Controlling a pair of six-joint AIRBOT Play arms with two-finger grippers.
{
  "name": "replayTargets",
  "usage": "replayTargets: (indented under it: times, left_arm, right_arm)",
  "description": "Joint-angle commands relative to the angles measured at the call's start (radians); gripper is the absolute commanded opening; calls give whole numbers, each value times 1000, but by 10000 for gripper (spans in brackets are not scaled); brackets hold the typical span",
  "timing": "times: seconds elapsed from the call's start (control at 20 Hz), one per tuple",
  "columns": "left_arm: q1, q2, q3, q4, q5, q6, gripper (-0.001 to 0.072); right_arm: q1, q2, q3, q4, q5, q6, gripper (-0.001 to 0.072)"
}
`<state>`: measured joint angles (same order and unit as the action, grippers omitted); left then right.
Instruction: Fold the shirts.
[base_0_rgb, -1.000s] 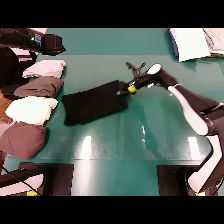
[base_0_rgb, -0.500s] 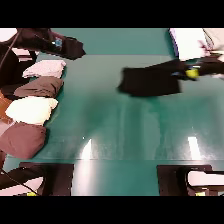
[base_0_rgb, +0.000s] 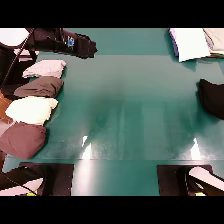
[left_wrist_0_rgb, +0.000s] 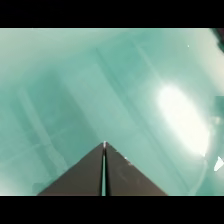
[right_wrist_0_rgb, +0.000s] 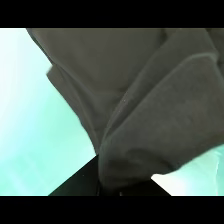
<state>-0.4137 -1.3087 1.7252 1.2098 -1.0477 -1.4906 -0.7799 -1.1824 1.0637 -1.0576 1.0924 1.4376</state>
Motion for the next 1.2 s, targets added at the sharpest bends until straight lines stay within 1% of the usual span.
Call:
replayTargets:
  times: [0.0, 0.05, 0.1, 0.15, 0.2, 0.35, 0.5, 0.6, 0.65, 0.8, 0.85, 0.9, 1.0, 1.05, 1.15]
  left_arm:
    - [-3, 0, 0, -1, -6, -1, 23]
    - [-3, 0, 0, 0, -11, -1, 23]
    - [-3, 0, 0, 0, -12, -1, 23]
    - [-3, 0, 0, 2, -12, 0, 23]
    - [-3, 0, 0, 3, -14, 3, 23]
    - [-3, 0, 0, 2, -18, 6, 23]
    - [-3, 0, 0, 2, -19, 6, 23]
    - [-3, 0, 0, 2, -18, 6, 24]
    - [-3, 0, 0, 2, -18, 6, 24]
    - [-3, 0, 0, 2, -17, 6, 24]
    - [-3, 0, 0, 2, -10, 6, 24]
    - [-3, 0, 0, 3, -5, 6, 24]
    - [-3, 0, 0, 11, -2, 6, 23]
    - [-3, 0, 0, 11, 0, 6, 23]
    - [-3, 0, 0, 9, 1, 6, 23]
  right_arm:
    - [-64, 19, -48, -92, 5, -14, 17]
    - [-64, 19, -48, -131, 16, -14, 52]
    - [-72, 19, -48, -175, 24, -14, 272]
    - [-86, 19, -48, -215, 30, -13, 574]
    - [-106, 19, -47, -241, 40, -13, 683]
    - [-183, 36, -30, -251, 63, -11, 681]
    - [-174, 71, 26, -244, 62, -11, 680]
    - [-97, 86, 59, -189, 72, -11, 677]
    - [-37, 89, 69, -137, 84, -11, 676]
    - [187, 88, 77, -4, 120, -12, 672]
    - [276, 88, 77, 13, 119, -12, 641]
    - [374, 88, 77, 16, 114, -12, 553]
    - [547, 88, 77, 13, 97, -14, 421]
    - [624, 88, 77, 9, 79, -15, 306]
    - [737, 88, 77, 10, 56, -17, 21]
